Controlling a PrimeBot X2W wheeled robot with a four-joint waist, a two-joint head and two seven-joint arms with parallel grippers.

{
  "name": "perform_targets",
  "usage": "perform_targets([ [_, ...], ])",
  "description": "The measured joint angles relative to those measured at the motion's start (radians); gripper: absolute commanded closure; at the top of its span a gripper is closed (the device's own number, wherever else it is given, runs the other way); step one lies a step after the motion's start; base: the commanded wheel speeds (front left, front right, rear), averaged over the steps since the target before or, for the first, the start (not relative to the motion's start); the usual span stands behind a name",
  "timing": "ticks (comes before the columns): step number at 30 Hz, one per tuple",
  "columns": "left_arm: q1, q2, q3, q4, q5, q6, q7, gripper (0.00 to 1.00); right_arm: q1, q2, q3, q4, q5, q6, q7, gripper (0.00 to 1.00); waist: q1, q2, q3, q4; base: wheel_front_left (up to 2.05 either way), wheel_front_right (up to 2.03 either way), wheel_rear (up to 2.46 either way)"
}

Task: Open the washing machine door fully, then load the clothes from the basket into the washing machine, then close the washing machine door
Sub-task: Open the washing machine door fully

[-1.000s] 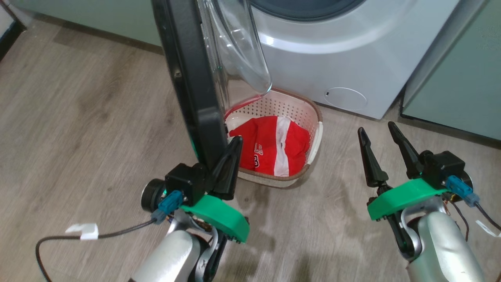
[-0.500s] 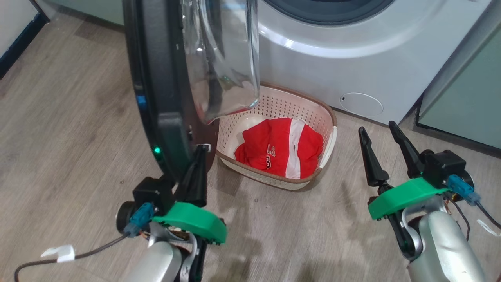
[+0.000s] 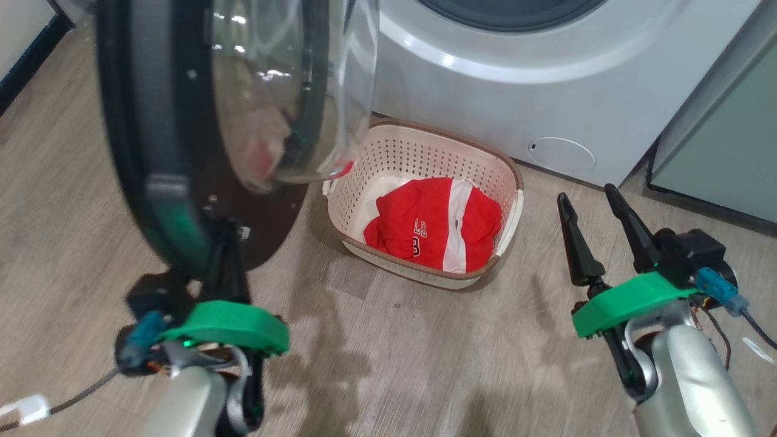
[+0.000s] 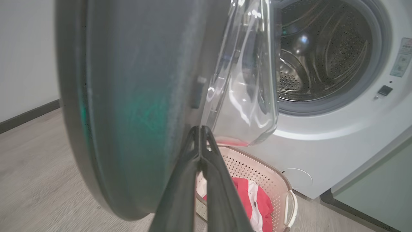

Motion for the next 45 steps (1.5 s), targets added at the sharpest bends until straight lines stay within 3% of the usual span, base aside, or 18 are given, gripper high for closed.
perform_targets([
  [8,0.009,0.01,0.119,0.02,-0.025,0.004,-0.007,1.0,-0.01,-0.001,-0.009,-0.019,0.0,0.0,0.009,0.0,0.0,0.0,0.021,0.007,0.0,0.0,0.0],
  [15,-0.007,0.014,0.254,0.057,-0.023,-0.029,-0.008,1.0,-0.018,-0.006,-0.008,-0.042,-0.001,0.0,0.027,0.0,0.0,0.0,0.051,0.005,0.0,0.0,0.0],
  [39,-0.266,0.002,0.681,0.319,0.061,-0.253,-0.011,1.0,-0.128,-0.04,0.006,-0.104,-0.014,0.0,0.069,0.0,0.0001,0.0,0.195,-0.042,0.0,0.0,0.0],
  [45,-0.331,0.013,0.76,0.398,0.084,-0.285,-0.011,1.0,-0.14,-0.044,0.008,-0.108,-0.014,0.0,0.079,0.0,0.0001,0.0,0.212,-0.049,0.0,0.0,0.0],
])
